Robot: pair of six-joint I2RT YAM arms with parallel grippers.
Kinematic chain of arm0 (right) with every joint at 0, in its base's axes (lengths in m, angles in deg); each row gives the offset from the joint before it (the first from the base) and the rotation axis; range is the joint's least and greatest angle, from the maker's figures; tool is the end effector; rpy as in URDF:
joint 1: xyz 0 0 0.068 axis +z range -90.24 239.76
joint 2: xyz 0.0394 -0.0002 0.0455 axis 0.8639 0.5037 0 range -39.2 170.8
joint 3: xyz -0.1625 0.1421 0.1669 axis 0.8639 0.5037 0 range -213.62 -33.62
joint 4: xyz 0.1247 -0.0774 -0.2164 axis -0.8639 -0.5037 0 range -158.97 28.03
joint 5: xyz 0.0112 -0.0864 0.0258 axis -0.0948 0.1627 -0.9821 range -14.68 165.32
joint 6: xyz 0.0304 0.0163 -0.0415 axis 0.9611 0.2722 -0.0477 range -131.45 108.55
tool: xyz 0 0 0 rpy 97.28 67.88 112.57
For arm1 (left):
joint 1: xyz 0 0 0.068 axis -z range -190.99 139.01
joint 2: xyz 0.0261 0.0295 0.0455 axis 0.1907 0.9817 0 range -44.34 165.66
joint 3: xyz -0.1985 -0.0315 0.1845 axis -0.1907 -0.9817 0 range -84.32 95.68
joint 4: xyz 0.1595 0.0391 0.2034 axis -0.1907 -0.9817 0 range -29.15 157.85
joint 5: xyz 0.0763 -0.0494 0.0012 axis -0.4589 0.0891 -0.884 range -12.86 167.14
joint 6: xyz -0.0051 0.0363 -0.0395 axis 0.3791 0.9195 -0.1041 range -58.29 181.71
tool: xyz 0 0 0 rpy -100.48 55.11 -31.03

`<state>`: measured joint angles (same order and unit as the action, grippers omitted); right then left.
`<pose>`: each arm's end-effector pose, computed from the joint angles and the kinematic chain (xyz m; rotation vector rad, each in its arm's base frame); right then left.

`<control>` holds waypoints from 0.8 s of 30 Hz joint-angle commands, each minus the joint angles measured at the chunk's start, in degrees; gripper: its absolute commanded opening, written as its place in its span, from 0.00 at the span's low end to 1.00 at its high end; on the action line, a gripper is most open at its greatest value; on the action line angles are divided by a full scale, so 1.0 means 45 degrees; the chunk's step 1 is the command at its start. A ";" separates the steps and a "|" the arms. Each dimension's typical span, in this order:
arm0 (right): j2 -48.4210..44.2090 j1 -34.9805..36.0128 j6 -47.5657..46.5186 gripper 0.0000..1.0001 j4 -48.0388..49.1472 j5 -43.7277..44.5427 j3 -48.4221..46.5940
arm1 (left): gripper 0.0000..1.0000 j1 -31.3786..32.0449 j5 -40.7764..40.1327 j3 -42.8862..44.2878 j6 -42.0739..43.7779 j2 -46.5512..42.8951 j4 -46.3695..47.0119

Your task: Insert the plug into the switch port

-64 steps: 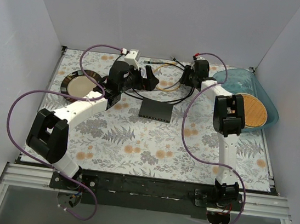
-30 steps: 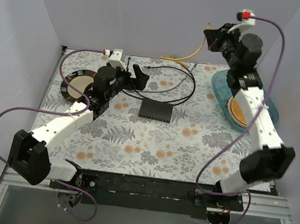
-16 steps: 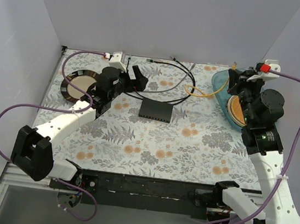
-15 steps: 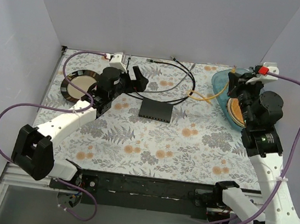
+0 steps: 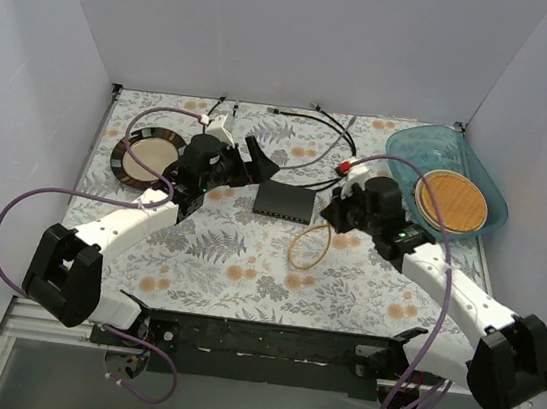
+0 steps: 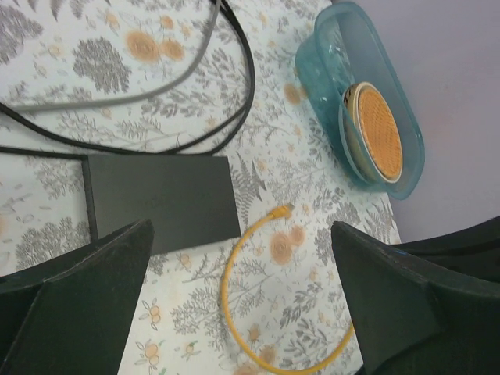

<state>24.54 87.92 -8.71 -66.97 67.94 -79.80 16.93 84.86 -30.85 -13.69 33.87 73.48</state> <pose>0.2234 0.1248 0.2915 -0.5216 1.9228 0.4777 0.2777 -0.1526 0.2882 -0.7677 2.0009 -1.2849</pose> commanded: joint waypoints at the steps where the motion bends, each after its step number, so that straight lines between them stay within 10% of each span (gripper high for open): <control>1: 0.1261 0.1455 -0.0103 0.01 0.1576 -0.1151 0.0143 | 0.98 -0.0033 0.1231 -0.0671 -0.0977 -0.0525 0.0351; 24: 0.3081 0.2824 0.1051 0.01 0.2555 -0.1193 -0.0736 | 0.55 0.0747 0.4533 -0.1512 -0.1625 0.0919 0.2500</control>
<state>38.93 100.38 -5.10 -57.46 60.91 -80.56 19.12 103.18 -40.08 -22.34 38.03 83.38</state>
